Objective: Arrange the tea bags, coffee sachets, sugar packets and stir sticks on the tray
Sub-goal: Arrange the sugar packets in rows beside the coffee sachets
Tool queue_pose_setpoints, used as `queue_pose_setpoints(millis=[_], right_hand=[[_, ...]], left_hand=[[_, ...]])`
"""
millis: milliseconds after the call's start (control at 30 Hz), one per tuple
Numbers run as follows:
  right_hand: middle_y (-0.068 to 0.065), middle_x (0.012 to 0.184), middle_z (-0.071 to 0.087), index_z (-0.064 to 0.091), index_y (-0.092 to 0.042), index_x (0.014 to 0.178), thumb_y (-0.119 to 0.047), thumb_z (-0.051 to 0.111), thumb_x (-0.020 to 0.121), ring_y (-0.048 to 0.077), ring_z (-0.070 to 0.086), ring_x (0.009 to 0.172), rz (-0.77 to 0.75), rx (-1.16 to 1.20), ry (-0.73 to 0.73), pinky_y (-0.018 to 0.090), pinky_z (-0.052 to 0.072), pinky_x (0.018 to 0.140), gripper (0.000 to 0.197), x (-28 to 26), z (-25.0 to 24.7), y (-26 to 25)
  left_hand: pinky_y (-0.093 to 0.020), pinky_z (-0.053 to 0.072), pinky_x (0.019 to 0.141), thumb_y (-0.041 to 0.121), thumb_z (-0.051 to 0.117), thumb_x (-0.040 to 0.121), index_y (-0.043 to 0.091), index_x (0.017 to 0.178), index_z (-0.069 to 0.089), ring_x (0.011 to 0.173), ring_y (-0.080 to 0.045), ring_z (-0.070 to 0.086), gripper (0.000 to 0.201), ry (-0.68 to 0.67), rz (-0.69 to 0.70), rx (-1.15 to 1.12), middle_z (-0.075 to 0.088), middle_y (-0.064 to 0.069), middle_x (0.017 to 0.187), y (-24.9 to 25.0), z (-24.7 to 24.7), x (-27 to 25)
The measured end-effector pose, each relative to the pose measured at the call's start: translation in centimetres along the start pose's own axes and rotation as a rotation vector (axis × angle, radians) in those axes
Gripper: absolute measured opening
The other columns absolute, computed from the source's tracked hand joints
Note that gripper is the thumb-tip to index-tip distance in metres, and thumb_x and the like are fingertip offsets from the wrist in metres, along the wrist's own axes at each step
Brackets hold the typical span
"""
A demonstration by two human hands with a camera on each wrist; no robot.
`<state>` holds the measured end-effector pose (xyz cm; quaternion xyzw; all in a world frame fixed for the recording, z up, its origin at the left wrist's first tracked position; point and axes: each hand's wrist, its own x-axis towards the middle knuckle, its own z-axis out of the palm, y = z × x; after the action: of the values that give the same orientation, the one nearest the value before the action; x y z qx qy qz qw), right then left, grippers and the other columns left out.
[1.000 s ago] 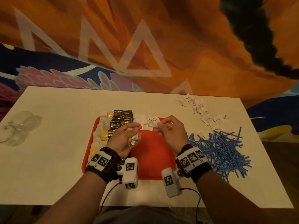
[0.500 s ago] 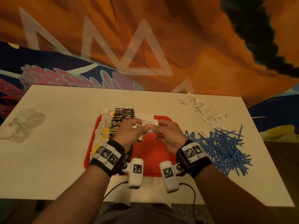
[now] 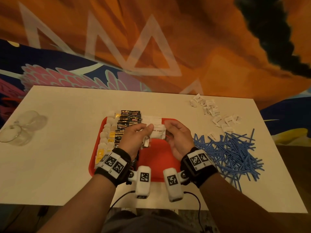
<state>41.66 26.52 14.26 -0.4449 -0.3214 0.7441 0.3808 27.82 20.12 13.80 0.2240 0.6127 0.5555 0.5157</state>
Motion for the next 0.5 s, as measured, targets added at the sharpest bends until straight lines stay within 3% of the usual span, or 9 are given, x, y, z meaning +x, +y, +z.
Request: queue_pose_setpoints(millis=[100,167,300,500], right_hand=[[0.009,0.092,0.072,0.065,-0.005,0.104,-0.011,0.071,0.086,0.014,0.066,0.075,0.013,-0.217,-0.036,0.026,0.05,0.061,0.02,0.1,-0.6,0.7],[0.009,0.083,0.072,0.068,-0.003,0.099,-0.009,0.076,0.082,0.013,0.066,0.069,-0.005,-0.386,-0.047,0.021,0.051,0.058,0.019,0.1,-0.9,1.1],[0.003,0.07,0.07,0.068,-0.013,0.082,-0.007,0.074,0.084,0.01,0.064,0.06,-0.026,-0.483,-0.011,0.019,0.05,0.056,0.009,0.7,-0.7,1.6],[0.008,0.079,0.073,0.068,-0.01,0.091,-0.013,0.078,0.082,0.011,0.067,0.062,0.041,-0.556,-0.045,0.019,0.049,0.055,0.013,2.4,0.2,3.1]], left_hand=[[-0.026,0.047,0.049,0.024,0.069,0.093,0.003,0.09,0.074,0.054,-0.022,0.056,0.022,0.054,-0.014,-0.045,0.063,-0.015,0.073,-0.2,-0.2,0.4],[-0.026,0.046,0.05,0.027,0.068,0.094,-0.002,0.095,0.071,0.054,-0.02,0.057,0.029,0.09,-0.023,-0.03,0.063,-0.014,0.073,-0.5,-0.6,0.7],[-0.024,0.044,0.041,0.026,0.064,0.097,0.008,0.092,0.072,0.048,-0.016,0.058,0.02,0.178,-0.023,0.036,0.064,-0.007,0.062,-1.1,-1.1,0.9],[-0.025,0.046,0.041,0.026,0.066,0.096,0.013,0.095,0.073,0.051,-0.015,0.062,0.015,0.253,-0.032,0.114,0.067,-0.008,0.07,-2.0,-2.1,1.9]])
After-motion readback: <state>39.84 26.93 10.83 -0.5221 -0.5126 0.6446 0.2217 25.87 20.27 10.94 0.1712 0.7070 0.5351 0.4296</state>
